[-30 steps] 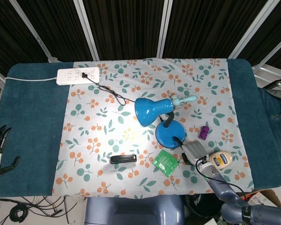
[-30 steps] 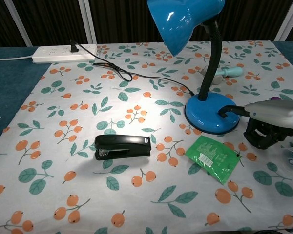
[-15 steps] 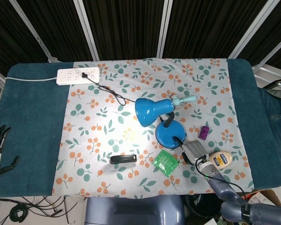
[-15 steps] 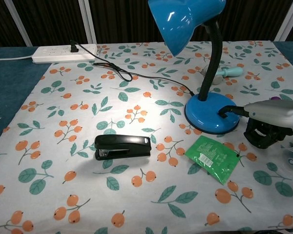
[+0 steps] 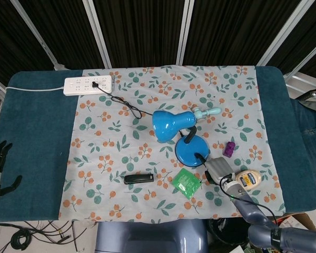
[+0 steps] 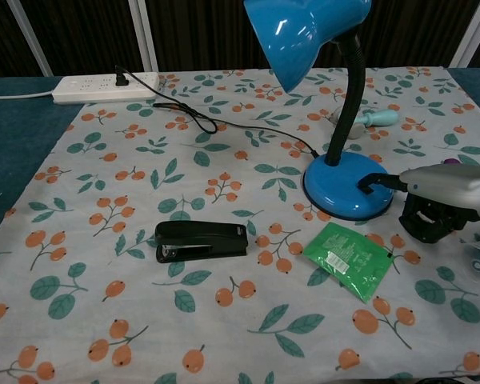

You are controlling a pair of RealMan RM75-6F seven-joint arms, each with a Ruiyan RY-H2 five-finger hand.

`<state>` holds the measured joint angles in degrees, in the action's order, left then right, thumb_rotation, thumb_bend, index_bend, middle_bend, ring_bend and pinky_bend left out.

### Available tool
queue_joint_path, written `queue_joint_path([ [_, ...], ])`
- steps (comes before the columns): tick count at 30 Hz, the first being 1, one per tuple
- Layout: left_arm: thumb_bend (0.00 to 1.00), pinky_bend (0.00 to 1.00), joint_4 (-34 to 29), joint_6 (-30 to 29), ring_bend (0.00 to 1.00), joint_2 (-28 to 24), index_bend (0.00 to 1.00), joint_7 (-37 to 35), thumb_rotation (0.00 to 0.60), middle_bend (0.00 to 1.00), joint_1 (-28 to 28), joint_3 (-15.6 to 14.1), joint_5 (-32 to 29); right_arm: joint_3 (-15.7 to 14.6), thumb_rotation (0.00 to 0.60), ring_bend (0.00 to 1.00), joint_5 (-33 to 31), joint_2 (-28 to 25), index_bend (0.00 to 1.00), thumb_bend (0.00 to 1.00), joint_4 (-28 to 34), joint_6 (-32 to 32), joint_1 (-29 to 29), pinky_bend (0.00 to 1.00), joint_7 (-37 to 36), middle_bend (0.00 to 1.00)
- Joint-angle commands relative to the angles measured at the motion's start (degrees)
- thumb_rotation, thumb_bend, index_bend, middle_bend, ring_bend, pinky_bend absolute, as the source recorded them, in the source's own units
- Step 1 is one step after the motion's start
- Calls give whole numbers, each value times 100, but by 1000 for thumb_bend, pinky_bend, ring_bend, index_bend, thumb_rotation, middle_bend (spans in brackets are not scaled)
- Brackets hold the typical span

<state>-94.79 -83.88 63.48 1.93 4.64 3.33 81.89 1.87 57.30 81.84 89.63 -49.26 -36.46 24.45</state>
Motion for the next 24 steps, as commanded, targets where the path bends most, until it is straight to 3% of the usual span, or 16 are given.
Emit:
queue_joint_path([
  [1, 295, 0, 2, -3, 0, 1, 0, 4, 600, 0, 0, 0, 2, 4, 600, 847, 2, 0, 224, 619, -1, -4, -4, 713, -15, 814],
  [3, 295, 0, 5, -2, 0, 2, 0, 7, 600, 0, 0, 0, 2, 20, 600, 847, 31, -12, 188, 619, 23, -34, -5, 713, -36, 814],
  [7, 295, 0, 8, -7, 0, 3, 0, 13, 600, 0, 1, -1, 11, 99, 600, 832, 139, -48, 13, 619, 106, -165, -3, 710, -96, 803],
  [13, 295, 0, 12, -22, 0, 2, 0, 17, 600, 0, -2, -3, 28, 279, 600, 771, 450, -251, 0, 594, 430, -574, 66, 669, -242, 745],
  [16, 295, 0, 14, -26, 0, 2, 0, 16, 600, 0, -2, -4, 34, 337, 600, 670, 602, -500, 0, 529, 746, -880, 179, 557, -281, 634],
  [20, 295, 0, 14, -29, 0, 1, 0, 23, 600, 0, -1, -10, 51, 309, 600, 468, 682, -1114, 0, 375, 1433, -1336, 470, 228, -279, 379],
  [24, 294, 0, 6, -39, 0, 8, 0, 46, 600, 0, -5, -10, 52, 204, 600, 281, 1048, -1584, 0, 281, 1921, -2077, 908, 171, -316, 196],
])
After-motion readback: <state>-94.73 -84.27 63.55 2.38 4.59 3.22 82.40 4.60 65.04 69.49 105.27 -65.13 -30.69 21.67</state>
